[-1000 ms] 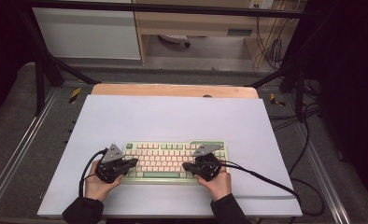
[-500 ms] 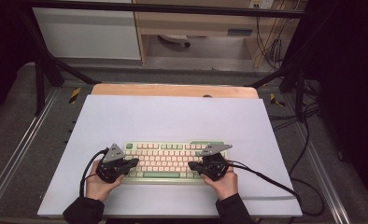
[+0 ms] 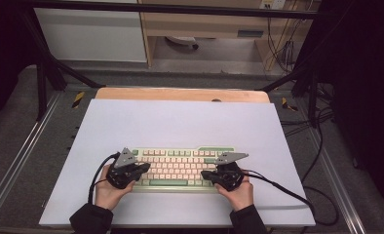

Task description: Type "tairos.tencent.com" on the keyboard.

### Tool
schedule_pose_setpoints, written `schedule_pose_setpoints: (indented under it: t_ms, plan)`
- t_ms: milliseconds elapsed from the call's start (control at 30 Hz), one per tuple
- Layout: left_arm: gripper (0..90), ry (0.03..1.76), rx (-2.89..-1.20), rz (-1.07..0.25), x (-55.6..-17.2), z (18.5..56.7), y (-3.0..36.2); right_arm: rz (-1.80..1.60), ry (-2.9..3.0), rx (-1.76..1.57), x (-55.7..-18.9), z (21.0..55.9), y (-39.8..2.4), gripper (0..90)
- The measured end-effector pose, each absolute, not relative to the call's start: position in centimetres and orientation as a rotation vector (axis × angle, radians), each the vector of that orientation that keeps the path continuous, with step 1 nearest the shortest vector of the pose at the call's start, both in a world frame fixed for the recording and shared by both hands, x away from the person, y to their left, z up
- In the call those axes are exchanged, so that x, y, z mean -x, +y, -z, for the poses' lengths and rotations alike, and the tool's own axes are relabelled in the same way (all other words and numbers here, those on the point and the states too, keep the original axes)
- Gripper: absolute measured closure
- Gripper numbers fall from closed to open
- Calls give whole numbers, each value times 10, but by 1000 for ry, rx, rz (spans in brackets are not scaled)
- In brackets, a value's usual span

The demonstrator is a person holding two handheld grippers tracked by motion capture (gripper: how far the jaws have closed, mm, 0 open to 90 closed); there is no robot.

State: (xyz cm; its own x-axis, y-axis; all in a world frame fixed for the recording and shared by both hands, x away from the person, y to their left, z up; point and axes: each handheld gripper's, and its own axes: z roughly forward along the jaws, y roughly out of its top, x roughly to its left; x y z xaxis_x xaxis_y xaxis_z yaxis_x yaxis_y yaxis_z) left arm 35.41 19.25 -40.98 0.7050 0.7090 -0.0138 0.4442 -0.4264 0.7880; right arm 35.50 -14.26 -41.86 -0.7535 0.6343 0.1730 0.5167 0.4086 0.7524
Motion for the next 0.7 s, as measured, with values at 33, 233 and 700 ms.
schedule_pose_setpoints:
  t_ms: [33, 233, 700]
  plan:
    - [897, 876, -2090, -409, -355, 410, 191, -1265, 2519, -1031, -355, 419, -143, 900]
    - [897, 871, -2100, -404, -359, 410, 181, -1270, 2516, -1031, -354, 419, -144, 900]
    - [897, 862, -2119, -392, -373, 416, 153, -1268, 2518, -1032, -354, 420, -145, 900]
